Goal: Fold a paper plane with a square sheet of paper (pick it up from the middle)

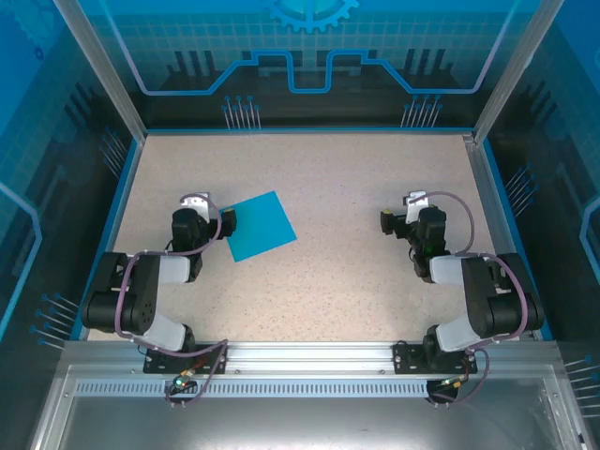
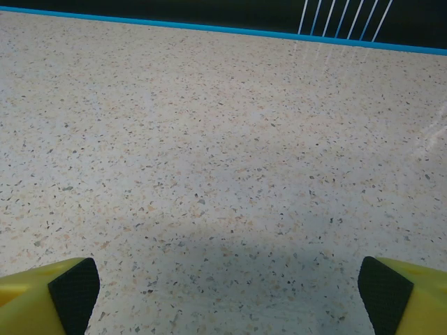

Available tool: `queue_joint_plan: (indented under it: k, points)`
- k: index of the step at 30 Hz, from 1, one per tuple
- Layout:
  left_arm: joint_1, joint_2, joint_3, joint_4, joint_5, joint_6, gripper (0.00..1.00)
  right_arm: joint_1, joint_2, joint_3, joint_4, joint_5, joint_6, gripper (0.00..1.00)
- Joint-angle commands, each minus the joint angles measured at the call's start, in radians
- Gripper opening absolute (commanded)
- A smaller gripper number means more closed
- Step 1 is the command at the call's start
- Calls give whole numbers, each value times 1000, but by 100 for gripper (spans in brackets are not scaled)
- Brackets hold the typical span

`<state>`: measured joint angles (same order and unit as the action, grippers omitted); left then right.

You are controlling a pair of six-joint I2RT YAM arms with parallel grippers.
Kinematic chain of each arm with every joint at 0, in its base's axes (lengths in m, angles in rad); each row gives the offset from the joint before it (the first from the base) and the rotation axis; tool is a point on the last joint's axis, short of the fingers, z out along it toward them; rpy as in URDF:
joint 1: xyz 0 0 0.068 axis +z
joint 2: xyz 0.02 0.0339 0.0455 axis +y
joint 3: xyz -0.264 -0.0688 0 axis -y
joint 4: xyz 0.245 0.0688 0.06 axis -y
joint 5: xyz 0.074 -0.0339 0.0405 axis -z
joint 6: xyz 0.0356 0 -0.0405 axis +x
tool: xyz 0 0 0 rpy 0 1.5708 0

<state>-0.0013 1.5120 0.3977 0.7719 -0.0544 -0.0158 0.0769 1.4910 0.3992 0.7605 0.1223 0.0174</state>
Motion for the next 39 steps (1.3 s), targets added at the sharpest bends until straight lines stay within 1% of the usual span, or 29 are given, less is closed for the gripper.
queue_joint_plan:
  k: [1, 28, 30, 31, 32, 35, 36, 39]
  points:
    - [-2, 5, 21, 13, 16, 23, 98, -13, 9, 19, 14, -6, -11, 100]
    - [14, 2, 17, 17, 46, 11, 99, -13, 9, 15, 19, -6, -11, 100]
    - [14, -9, 21, 2, 38, 8, 99, -7, -15, 16, 4, 19, -8, 99]
    - [14, -30, 22, -19, 31, 5, 99, -5, -48, 15, -21, 35, -6, 100]
    - [14, -67, 28, -62, 21, -1, 98, 1, -93, 28, -83, 52, -4, 100]
    - [14, -173, 69, -250, -44, -57, 99, 10, -216, 112, -362, 100, 45, 99]
    - [14, -204, 77, -279, -57, -72, 98, 15, -239, 141, -434, 107, 68, 99]
    - [14, -276, 127, -429, -112, -182, 99, 45, -300, 237, -675, 145, 168, 99]
